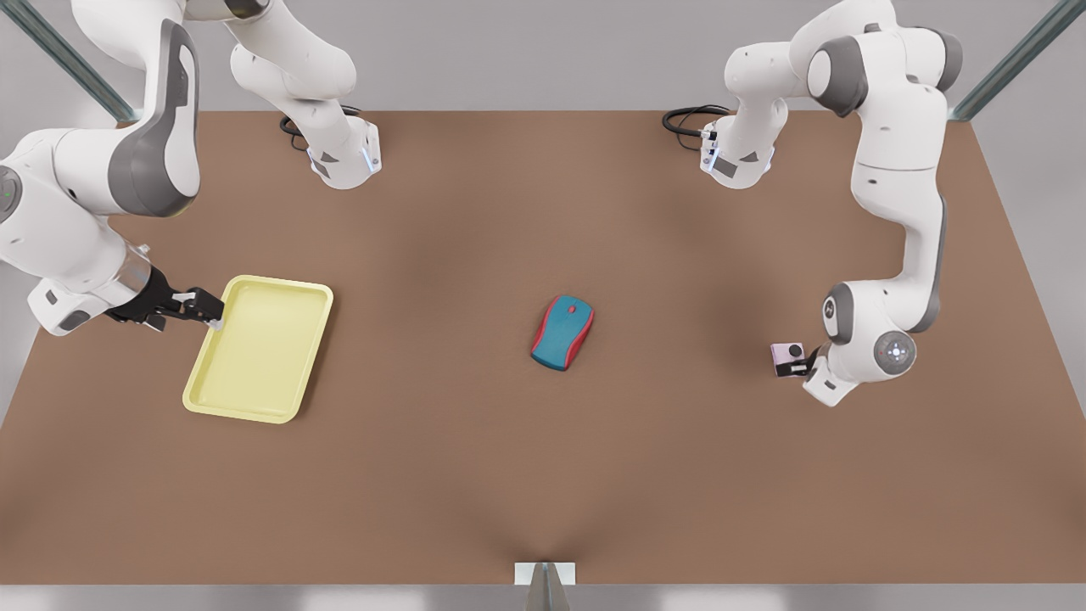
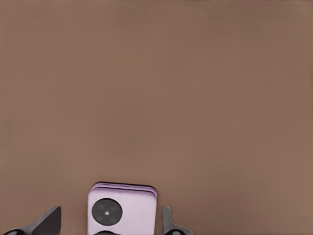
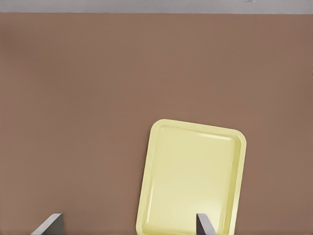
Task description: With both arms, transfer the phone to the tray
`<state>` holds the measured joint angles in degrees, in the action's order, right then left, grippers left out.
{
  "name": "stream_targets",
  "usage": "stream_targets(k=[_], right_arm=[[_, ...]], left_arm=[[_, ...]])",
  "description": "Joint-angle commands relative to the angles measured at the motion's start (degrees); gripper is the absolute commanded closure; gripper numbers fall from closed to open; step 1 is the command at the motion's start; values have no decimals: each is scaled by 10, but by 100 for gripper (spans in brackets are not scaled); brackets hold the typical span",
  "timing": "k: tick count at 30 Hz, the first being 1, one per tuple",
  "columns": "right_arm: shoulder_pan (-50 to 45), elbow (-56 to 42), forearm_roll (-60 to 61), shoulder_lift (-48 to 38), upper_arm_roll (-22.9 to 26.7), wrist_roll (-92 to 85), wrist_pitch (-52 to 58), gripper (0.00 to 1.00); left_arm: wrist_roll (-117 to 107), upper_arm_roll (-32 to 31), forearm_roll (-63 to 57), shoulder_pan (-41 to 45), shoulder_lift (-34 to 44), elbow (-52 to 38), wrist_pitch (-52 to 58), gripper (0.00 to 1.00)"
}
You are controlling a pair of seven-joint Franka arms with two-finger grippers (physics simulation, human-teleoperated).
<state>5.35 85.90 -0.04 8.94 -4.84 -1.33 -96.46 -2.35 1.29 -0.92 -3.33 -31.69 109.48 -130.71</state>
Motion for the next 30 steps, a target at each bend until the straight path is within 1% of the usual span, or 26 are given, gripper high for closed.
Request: stream_targets(k=[1,13,24,25,26,27,28,29,30], right_arm=[[1,0,0,-1,0,-2,1,0],[-1,-1,0,-1,-1,-2,-3,0],[-3,-2,0,-1,-1,-2,-1,0],[-3,-2,0,-1,-1,-2,-1,0],[-3,-2,0,-1,-1,-2,-1,0],[-3,-2,0,-1,-1,-2,-1,0],[-2,-2,0,-1,-1,-2,-1,0],[-2,-2,0,-1,-1,-2,-1,0],[-2,-2,0,-1,0,-2,-1,0]], left_arm=[[27,0,-5,0,-2,5,-50,0],[24,-4,-6,1,0,40,-36,0],[25,-4,-6,1,-13,40,-42,0],[24,-4,-5,1,-13,40,-43,5],[23,-4,-6,1,-13,39,-42,23],[21,-4,-5,1,-13,39,-41,33],[21,-4,-6,1,-14,39,-42,33],[20,-4,-6,1,-14,38,-41,36],[20,-4,-6,1,-14,38,-41,36]])
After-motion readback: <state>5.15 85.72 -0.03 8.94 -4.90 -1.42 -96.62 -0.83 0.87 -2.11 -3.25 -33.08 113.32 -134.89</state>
